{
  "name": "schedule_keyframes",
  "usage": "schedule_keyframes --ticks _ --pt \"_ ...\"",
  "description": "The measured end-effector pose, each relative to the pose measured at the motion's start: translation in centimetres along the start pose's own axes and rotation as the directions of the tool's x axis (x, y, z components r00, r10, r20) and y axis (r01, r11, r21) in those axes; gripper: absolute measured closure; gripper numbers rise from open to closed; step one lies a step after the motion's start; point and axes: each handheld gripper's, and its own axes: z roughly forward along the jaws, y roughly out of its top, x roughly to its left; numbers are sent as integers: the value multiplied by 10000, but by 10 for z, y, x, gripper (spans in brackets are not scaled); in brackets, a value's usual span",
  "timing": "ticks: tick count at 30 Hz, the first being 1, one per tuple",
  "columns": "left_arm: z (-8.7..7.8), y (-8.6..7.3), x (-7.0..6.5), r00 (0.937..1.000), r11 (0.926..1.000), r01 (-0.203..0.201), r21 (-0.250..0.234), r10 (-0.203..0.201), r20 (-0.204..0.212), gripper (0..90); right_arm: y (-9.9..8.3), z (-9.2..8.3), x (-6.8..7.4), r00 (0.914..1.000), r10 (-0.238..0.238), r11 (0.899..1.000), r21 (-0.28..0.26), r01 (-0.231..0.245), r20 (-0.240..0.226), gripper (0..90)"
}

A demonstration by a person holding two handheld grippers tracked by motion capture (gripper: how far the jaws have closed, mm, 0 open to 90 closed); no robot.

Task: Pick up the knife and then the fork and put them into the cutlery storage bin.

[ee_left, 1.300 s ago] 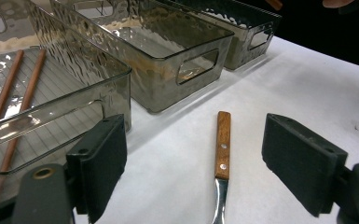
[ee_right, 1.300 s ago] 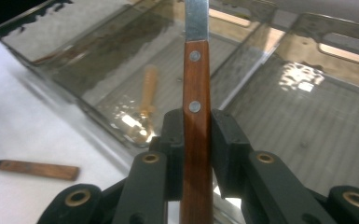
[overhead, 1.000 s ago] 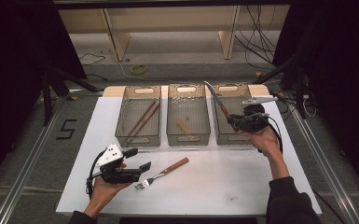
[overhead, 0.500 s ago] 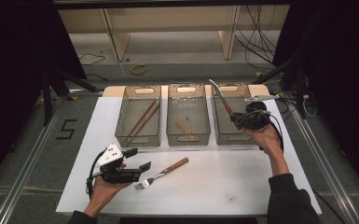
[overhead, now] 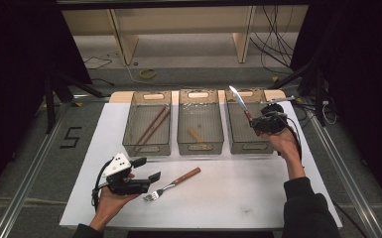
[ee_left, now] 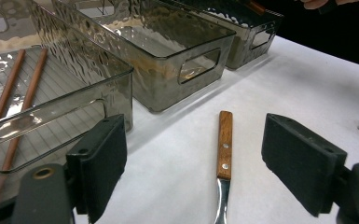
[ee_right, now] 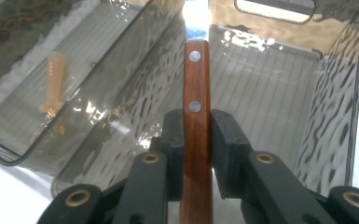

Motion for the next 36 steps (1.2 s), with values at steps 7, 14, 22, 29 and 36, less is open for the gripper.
schedule_keyframes --ticks 7,14,22,29,36 --pt "0 0 0 10000 10000 -7 11 7 23 216 1 6 1 9999 53 9995 302 -57 131 768" --pt "0 0 0 10000 10000 -28 11 28 13 216 2 12 4 9996 77 9988 490 -89 259 767" --pt "0 0 0 10000 10000 -11 1 11 18 216 2 16 4 9993 157 9975 684 -180 331 767" --pt "0 0 0 10000 10000 -3 29 3 28 216 1 20 7 9984 0 9960 892 -50 562 765" --pt "0 0 0 10000 10000 -12 21 12 16 216 1 24 9 9980 20 9936 1122 -91 635 762"
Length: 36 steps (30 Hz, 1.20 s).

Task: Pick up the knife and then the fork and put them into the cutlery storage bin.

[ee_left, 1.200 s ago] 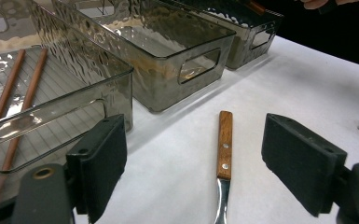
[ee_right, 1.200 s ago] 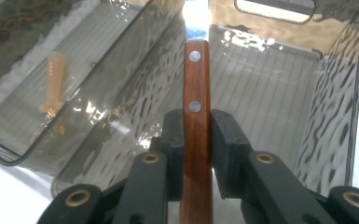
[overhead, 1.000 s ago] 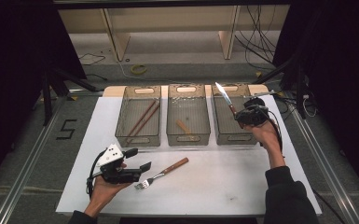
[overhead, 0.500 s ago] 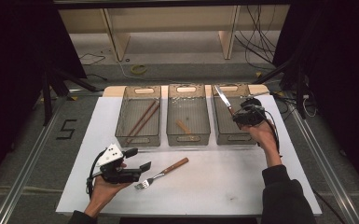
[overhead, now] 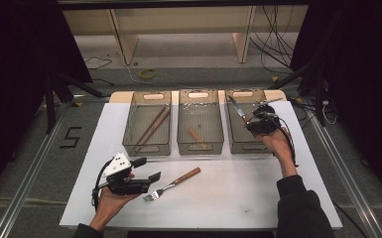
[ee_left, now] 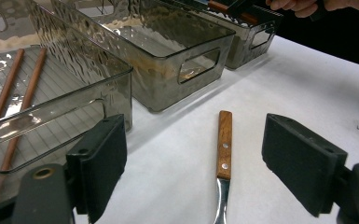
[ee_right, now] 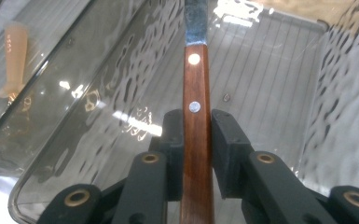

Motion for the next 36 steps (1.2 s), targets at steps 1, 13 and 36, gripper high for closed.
schedule_keyframes --ticks 1,13,36 --pt "0 0 0 10000 10000 -6 -3 6 2 216 0 1 0 10000 5 10000 30 -5 -61 757" --pt "0 0 0 10000 10000 -3 1 3 2 216 0 -11 0 9980 184 9986 -493 -214 -599 627" --pt "3 0 -1 10000 9996 -17 265 15 82 213 -15 -64 41 9516 -1674 9710 -2104 1139 -2577 405"
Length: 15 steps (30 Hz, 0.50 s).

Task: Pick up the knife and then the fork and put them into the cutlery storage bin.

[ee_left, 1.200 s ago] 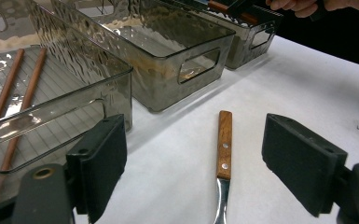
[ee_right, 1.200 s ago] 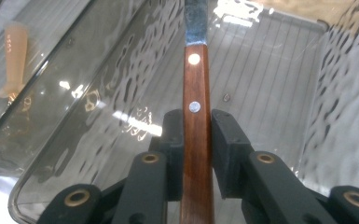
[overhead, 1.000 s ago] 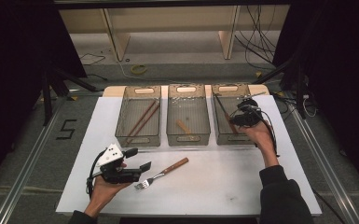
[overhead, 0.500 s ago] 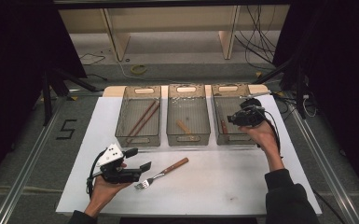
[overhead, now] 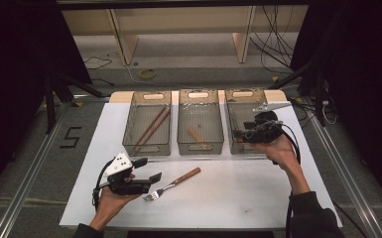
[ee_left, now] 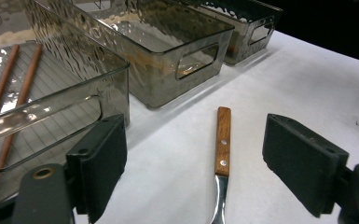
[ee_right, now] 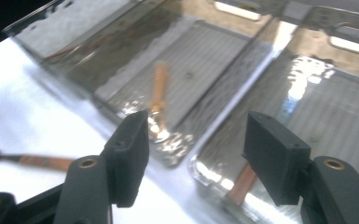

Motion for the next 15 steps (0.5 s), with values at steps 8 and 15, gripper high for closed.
schedule_keyframes --ticks 8,15 --pt "7 0 -2 9997 9983 -91 570 79 218 211 -9 -1 18 9974 -527 9983 229 539 -487 382" --pt "17 3 -6 9996 9915 -83 1300 48 274 211 -16 -2 28 9943 -790 9960 365 817 -711 366"
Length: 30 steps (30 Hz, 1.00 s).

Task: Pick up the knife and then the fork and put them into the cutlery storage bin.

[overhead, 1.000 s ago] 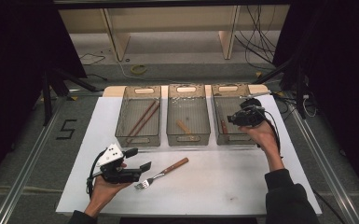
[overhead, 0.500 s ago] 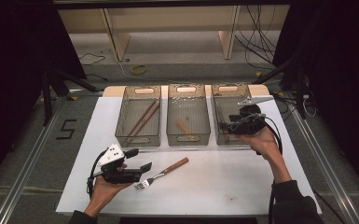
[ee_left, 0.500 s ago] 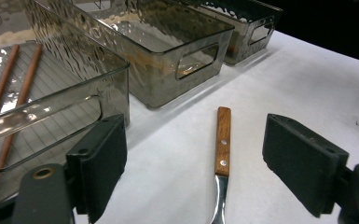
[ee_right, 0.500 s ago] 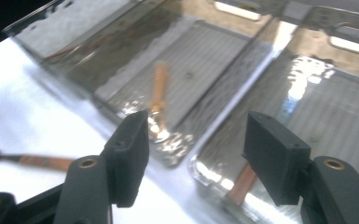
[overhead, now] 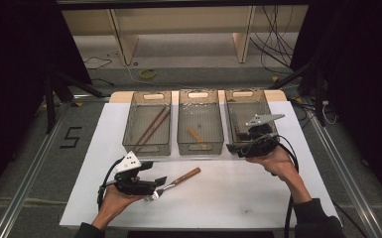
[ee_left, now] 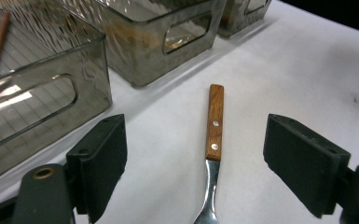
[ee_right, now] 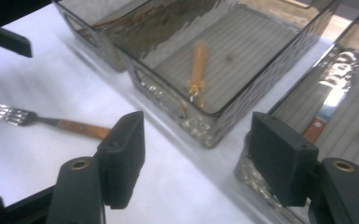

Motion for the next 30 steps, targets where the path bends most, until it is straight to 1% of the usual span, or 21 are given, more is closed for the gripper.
schedule_keyframes --ticks 2,4,6,8,13,16,20,22,25,28,30 --pt "2 2 0 10000 9996 -68 257 68 -14 214 -2 -1 3 10000 -33 10000 40 33 -51 362" --pt "4 3 0 10000 9990 -68 440 68 5 215 -4 -1 4 9997 -59 10000 -47 58 -235 360" --pt "6 5 -1 10000 9983 -12 586 9 50 216 -6 -2 6 9995 -107 9999 -9 107 -304 357" --pt "9 7 -1 9999 9972 -44 746 36 109 222 -8 -1 9 9990 -185 9998 -10 185 -405 354" --pt "17 10 -5 9993 9917 -300 1250 272 241 228 -11 2 14 9982 -325 9992 196 335 -505 346" --pt "23 13 -7 9988 9880 -427 1487 387 301 233 -11 3 17 9973 -407 9989 217 421 -607 345" --pt "31 15 -11 9974 9794 -675 1903 615 373 246 -13 4 18 9971 -412 9987 261 430 -645 344" --pt "35 16 -13 9968 9756 -734 2069 654 451 256 -14 4 18 9968 -470 9985 264 488 -645 344" --pt "40 17 -14 9951 9664 -943 2393 843 517 275 -16 4 18 9970 -396 9986 326 418 -671 344" --pt "45 16 -15 9945 9604 -1005 2599 893 545 293 -17 4 18 9968 -404 9986 321 427 -691 344" --pt "47 16 -15 9941 9546 -1047 2789 923 574 310 -17 4 18 9966 -420 9985 327 445 -715 344"
